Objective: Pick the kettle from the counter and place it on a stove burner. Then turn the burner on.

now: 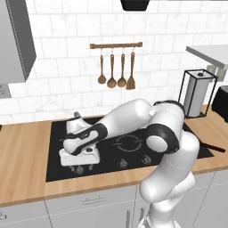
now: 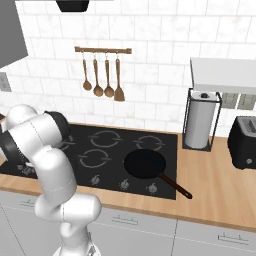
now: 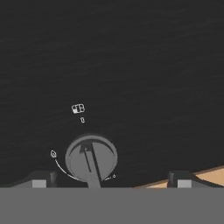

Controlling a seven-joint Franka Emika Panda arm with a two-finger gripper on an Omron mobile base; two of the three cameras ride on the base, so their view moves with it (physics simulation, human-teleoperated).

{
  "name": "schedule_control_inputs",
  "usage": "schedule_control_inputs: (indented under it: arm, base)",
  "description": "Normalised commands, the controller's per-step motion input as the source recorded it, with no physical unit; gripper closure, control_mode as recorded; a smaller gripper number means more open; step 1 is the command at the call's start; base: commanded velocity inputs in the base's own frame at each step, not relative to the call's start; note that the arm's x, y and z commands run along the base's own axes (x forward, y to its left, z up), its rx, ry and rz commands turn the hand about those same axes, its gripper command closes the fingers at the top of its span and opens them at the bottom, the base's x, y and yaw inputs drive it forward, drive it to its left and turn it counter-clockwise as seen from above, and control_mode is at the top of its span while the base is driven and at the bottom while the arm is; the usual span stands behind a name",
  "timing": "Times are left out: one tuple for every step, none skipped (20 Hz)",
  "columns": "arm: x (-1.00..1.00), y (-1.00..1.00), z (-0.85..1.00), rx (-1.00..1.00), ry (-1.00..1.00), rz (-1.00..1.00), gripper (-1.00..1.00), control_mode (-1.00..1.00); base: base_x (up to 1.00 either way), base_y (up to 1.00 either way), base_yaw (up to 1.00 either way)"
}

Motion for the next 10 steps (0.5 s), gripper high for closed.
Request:
schedule_control_inputs:
  arm:
    - [0.16, 0.1, -0.08, 0.0, 0.02, 0.0, -1.0, -1.0]
    - [0.08, 0.05, -0.05, 0.0, 0.03, 0.0, -1.0, -1.0]
    - [0.1, 0.01, -0.06, 0.0, 0.02, 0.0, -1.0, -1.0]
    - [0.08, 0.0, 0.0, 0.0, 0.03, 0.0, -1.0, -1.0]
    - [0.14, 0.0, 0.0, 0.0, 0.01, 0.0, -1.0, -1.0]
    - [0.19, 0.0, 0.0, 0.0, 0.0, 0.0, -1.0, -1.0]
    - [0.16, 0.0, 0.0, 0.0, 0.0, 0.0, -1.0, -1.0]
    - [0.13, 0.0, 0.0, 0.0, 0.0, 0.0, -1.0, -1.0]
    - [0.05, 0.03, 0.0, 0.0, 0.0, 0.0, -1.0, -1.0]
    - [0.04, 0.06, -0.01, 0.0, 0.0, 0.0, -1.0, -1.0]
  base:
    - [0.0, 0.0, 0.0]
    - [0.0, 0.0, 0.0]
    - [0.0, 0.0, 0.0]
    - [0.0, 0.0, 0.0]
    - [0.0, 0.0, 0.0]
    - [0.0, 0.0, 0.0]
    - [0.0, 0.0, 0.0]
    - [0.0, 0.0, 0.0]
    - [0.0, 0.0, 0.0]
    - [0.0, 0.0, 0.0]
